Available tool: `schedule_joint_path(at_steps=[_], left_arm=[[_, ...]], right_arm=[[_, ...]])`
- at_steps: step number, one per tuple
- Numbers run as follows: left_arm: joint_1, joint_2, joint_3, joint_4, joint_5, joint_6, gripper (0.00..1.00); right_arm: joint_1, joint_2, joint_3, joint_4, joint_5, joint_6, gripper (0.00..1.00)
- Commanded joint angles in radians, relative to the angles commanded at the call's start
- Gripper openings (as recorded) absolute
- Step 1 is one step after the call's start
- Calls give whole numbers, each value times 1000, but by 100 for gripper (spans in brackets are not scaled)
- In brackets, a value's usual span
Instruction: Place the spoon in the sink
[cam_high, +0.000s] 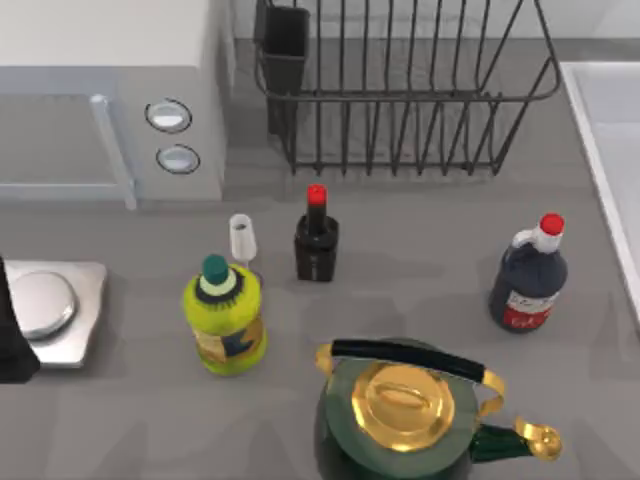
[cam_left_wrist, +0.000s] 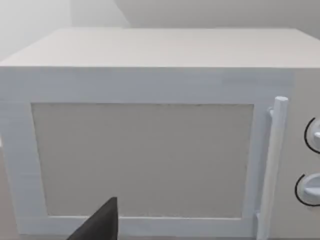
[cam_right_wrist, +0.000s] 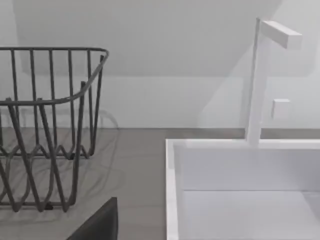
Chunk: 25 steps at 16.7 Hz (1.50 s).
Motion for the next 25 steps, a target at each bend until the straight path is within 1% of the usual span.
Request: schedule_joint_path(at_steps=[3, 7, 10, 19, 22, 25], left_arm=[[0, 0, 0, 0, 0, 0, 100], [0, 0, 0, 0, 0, 0, 100], [0, 0, 0, 0, 0, 0, 100], [0, 0, 0, 0, 0, 0, 100], [0, 0, 0, 0, 0, 0, 100], [0, 0, 0, 0, 0, 0, 100]], right_arm=[[-5, 12, 11, -12, 0, 4, 100], [-60, 162, 125, -144, 0, 44, 100], [-128, 377, 267, -307, 1, 94, 100], [-356, 1160, 744, -856, 2, 262, 100], [-408, 1338, 852, -981, 2, 300, 100], [-434, 1423, 907, -1043, 2, 319, 100]])
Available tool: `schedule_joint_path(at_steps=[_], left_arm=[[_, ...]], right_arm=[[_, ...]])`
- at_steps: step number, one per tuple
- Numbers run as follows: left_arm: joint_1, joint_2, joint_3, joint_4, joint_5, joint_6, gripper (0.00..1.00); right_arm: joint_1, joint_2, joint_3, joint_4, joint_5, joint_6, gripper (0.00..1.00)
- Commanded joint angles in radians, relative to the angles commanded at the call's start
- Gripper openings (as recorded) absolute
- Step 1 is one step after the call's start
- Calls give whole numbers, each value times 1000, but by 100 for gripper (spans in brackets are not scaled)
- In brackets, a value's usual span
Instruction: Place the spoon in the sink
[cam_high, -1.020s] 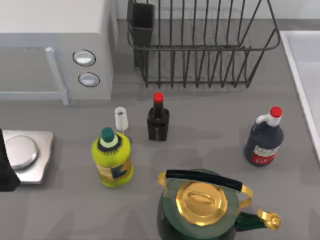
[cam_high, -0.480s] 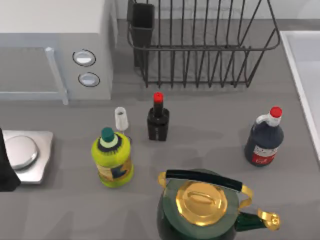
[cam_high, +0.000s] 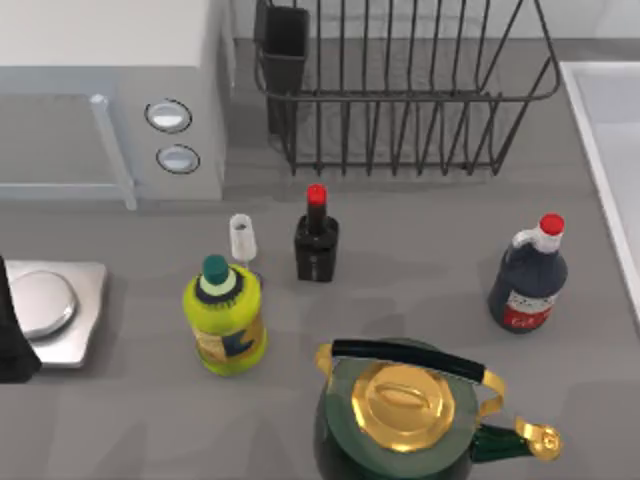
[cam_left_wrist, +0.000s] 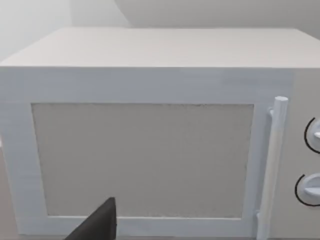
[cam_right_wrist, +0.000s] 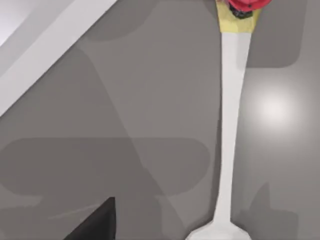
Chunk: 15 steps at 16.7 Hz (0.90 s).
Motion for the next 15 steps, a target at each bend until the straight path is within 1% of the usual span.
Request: schedule_joint_path(at_steps=[6, 8, 10, 15], left_arm=[[0, 0, 0, 0, 0, 0, 100], [0, 0, 0, 0, 0, 0, 100], [0, 0, 0, 0, 0, 0, 100], [0, 0, 0, 0, 0, 0, 100]], right_arm=[[2, 5, -1, 0, 0, 1, 100], [1, 24, -22, 35, 0, 3, 100], [0, 60, -62, 112, 0, 5, 100], [1, 183, -196, 381, 0, 7, 100]])
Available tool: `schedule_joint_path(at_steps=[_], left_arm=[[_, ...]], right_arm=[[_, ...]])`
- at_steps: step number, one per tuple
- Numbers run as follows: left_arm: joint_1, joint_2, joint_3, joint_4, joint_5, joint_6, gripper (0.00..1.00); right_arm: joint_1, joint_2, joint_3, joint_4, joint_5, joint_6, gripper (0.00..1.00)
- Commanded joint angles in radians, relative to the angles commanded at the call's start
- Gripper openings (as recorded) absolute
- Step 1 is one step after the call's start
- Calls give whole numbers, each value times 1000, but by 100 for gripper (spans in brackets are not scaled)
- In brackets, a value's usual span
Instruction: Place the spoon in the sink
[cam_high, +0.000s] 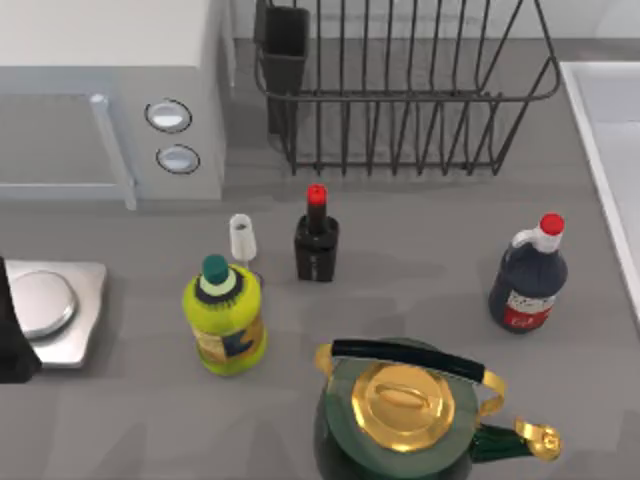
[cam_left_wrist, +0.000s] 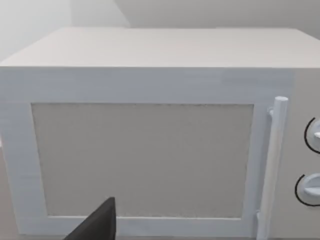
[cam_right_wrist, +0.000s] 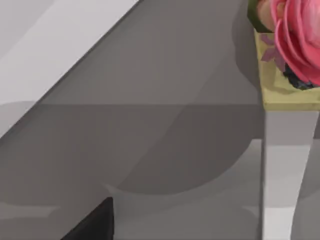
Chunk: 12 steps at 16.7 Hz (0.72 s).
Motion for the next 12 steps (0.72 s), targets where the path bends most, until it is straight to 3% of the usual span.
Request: schedule_joint_path(at_steps=[7, 12], left_arm=[[0, 0, 0, 0, 0, 0, 100], [0, 0, 0, 0, 0, 0, 100]], right_arm=[[0, 42, -46, 80, 0, 1, 100], [0, 42, -46, 80, 0, 1, 62]])
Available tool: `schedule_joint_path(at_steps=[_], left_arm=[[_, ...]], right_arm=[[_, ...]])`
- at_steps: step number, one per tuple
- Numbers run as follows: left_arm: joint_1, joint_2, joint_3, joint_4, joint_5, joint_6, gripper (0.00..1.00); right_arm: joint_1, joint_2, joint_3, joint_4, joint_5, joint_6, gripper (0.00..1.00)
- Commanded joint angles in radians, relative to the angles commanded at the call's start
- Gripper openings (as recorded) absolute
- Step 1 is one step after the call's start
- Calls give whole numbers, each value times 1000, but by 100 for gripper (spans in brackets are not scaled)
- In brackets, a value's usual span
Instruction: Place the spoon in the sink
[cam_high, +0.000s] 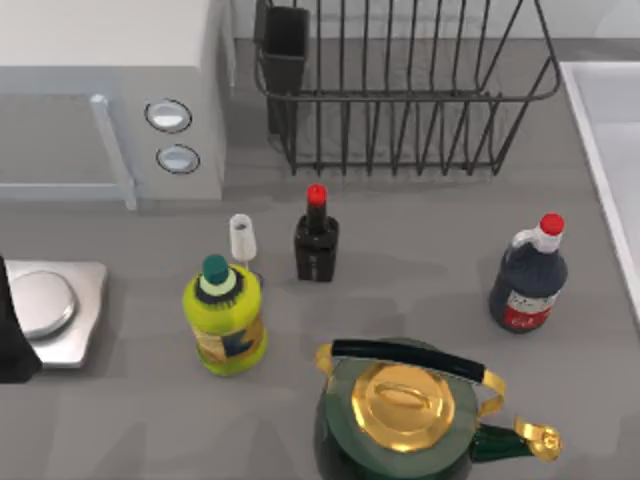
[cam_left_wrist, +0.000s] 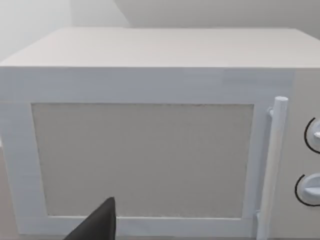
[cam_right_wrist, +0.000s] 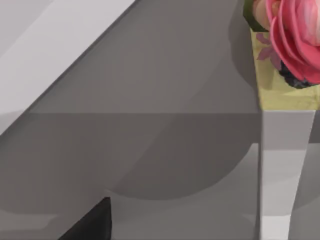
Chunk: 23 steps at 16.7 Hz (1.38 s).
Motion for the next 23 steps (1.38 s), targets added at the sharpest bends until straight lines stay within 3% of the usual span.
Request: schedule_joint_path(at_steps=[8, 16, 23], left_arm=[[0, 0, 0, 0, 0, 0, 100], [0, 0, 0, 0, 0, 0, 100], [0, 0, 0, 0, 0, 0, 100]], right_arm=[[0, 0, 0, 0, 0, 0, 2], [0, 0, 0, 0, 0, 0, 0], [2, -128, 149, -248, 11, -4, 0]])
